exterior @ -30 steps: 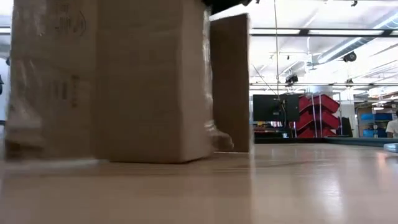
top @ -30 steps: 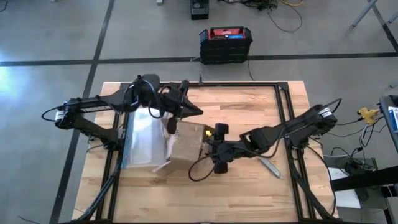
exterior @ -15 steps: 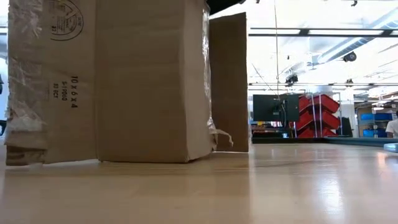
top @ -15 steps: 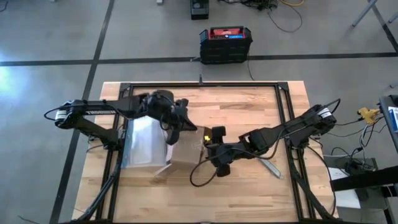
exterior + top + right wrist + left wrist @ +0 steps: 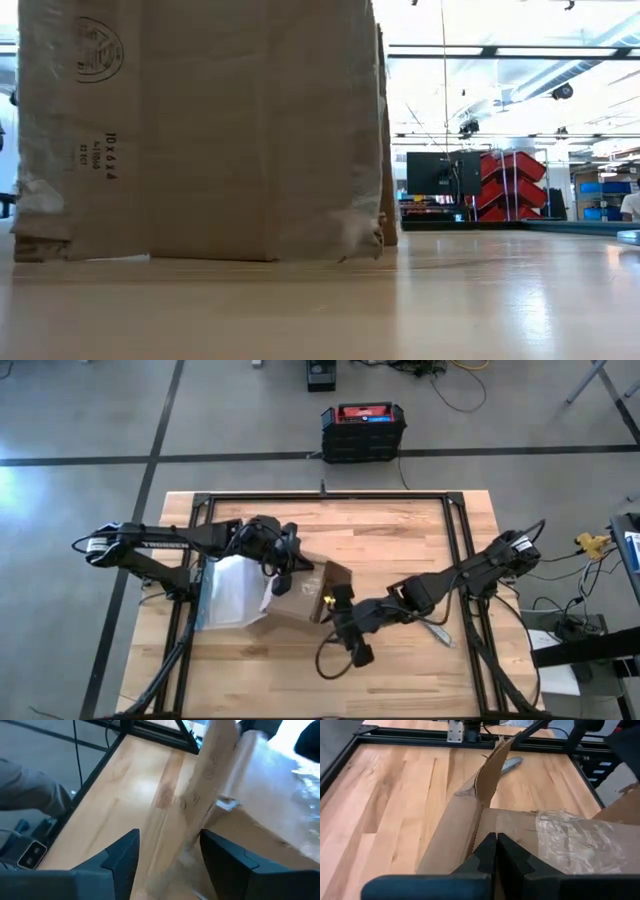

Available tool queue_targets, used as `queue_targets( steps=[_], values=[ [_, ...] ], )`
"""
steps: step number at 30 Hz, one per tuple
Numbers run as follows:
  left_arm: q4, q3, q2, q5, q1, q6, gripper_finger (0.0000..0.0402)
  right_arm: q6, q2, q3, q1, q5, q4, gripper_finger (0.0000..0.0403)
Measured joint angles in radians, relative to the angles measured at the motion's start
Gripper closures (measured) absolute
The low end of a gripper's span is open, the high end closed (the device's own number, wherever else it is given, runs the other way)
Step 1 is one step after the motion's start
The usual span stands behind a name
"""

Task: Unpack boxes
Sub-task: Break down the cardboard box until it is fully flat

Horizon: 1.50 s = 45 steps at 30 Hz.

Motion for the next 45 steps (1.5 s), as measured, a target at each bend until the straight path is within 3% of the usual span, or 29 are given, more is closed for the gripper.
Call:
queue_targets(
  steps=[7, 14, 20, 26, 30, 32, 34, 40, 45],
  values=[
    [0.021, -0.003, 0.001, -0.034, 0.000, 0.015, 0.0401, 0.169, 0.055, 0.000, 0.027, 0.036, 0.003, 0.0240],
    [0.048, 0.014, -0.027, -0.058, 0.002, 0.011, 0.0401, 0.364, 0.130, 0.000, 0.038, 0.333, -0.007, 0.0288],
    [0.008, 0.050, -0.101, -0.088, -0.001, 0.020, 0.0401, 0.321, 0.114, 0.000, 0.047, 0.459, -0.059, 0.0390],
    [0.001, 0.062, -0.203, -0.094, -0.009, 0.026, 0.0401, 0.231, 0.051, 0.000, 0.061, 0.833, -0.215, 0.0401],
    [-0.004, 0.061, -0.270, -0.131, -0.031, 0.042, 0.0401, 0.056, 0.041, 0.000, 0.125, 1.132, -0.220, 0.0402],
    [-0.006, 0.052, -0.294, -0.160, -0.046, 0.058, 0.0401, 0.007, 0.047, 0.000, 0.158, 1.201, -0.214, 0.0402],
    [-0.007, 0.038, -0.310, -0.173, -0.060, 0.065, 0.0401, 0.013, 0.059, 0.000, 0.177, 1.150, -0.219, 0.0402],
    [-0.046, -0.022, -0.314, -0.174, -0.084, 0.014, 0.0401, 0.214, 0.127, -0.003, 0.191, 0.700, -0.333, 0.0403],
    [-0.056, -0.105, -0.314, -0.186, -0.117, -0.054, 0.0401, 0.349, 0.177, -0.005, 0.189, 0.482, -0.427, 0.0403]
  ],
)
